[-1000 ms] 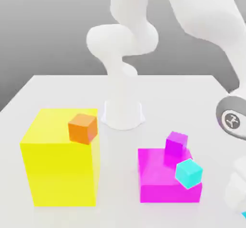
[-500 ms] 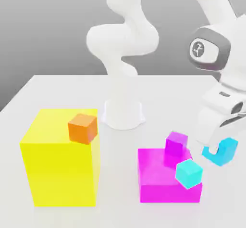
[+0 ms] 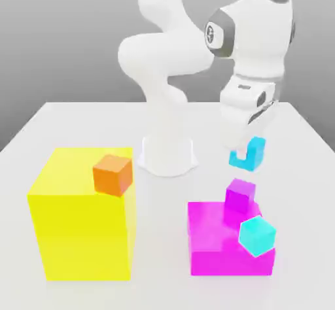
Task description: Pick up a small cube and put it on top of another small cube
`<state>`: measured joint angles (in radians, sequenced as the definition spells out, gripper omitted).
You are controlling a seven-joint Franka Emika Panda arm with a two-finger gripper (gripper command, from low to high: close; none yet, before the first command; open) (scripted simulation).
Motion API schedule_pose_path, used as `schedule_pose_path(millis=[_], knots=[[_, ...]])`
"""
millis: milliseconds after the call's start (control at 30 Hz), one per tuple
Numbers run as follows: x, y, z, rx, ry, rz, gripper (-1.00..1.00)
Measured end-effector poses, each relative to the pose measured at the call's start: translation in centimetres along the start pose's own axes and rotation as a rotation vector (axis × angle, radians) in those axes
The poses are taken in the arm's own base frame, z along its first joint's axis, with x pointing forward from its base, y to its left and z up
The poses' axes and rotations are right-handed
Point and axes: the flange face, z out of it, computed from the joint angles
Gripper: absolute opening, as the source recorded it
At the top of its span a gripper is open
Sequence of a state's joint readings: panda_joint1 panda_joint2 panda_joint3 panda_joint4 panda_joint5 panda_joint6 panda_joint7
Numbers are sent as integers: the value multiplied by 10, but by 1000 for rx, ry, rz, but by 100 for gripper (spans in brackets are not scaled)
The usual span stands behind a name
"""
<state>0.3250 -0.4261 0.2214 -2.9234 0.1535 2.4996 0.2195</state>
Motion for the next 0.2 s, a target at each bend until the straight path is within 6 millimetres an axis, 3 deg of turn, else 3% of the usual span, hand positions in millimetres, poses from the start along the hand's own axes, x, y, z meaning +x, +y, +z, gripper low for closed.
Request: schedule_pose_path(millis=[67,100,200], knots=[[-1,0,21,0,0,-1,-100],[-2,1,30,0,0,-2,100],[-2,1,30,0,0,-2,100]])
